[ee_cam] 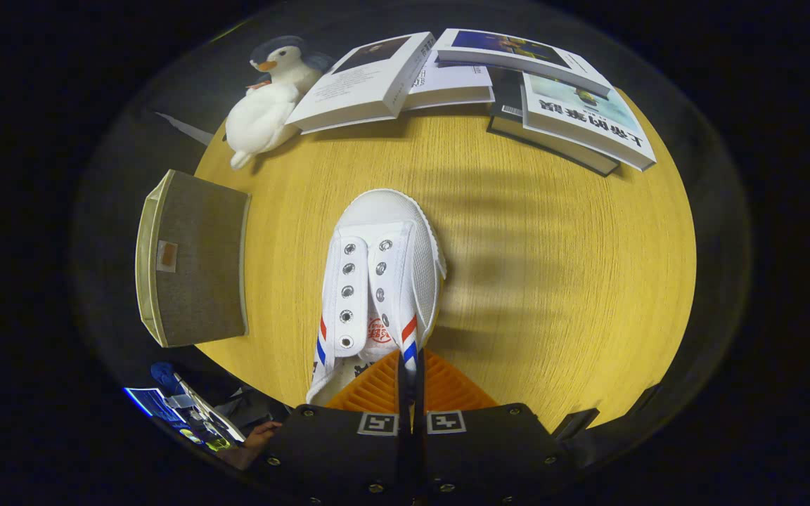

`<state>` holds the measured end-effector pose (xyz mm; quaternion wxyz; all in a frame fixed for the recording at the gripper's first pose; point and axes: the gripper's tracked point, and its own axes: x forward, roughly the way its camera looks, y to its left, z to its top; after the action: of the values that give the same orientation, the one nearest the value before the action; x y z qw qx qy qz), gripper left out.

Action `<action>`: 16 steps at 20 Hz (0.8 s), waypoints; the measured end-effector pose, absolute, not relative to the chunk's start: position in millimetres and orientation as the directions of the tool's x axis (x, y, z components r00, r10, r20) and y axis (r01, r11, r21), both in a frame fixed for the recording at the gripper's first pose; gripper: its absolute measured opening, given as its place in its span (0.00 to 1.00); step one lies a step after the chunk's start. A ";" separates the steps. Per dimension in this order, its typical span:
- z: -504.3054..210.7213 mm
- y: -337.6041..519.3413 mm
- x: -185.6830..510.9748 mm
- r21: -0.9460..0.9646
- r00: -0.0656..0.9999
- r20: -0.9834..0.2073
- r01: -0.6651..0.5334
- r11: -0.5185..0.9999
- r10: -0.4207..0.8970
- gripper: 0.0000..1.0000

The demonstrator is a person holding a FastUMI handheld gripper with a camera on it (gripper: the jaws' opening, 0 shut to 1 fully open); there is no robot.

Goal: Open the storage box then place both shoes into the box .Put the left shoe in first, then the right shoe, with the right side of both shoes facing outward in a uniform manner.

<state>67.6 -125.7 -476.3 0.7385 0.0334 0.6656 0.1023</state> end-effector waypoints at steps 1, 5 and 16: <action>-468.2 -120.3 69.3 0.187 0.102 -0.975 -0.118 0.975 0.200 0.00; -436.2 -90.6 71.9 0.245 0.115 -0.959 -0.133 0.960 0.260 0.01; -357.9 3.5 81.4 0.302 0.124 -0.930 -0.281 0.911 0.347 0.00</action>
<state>81.4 3.5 -357.9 0.7493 0.0262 0.6276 0.2096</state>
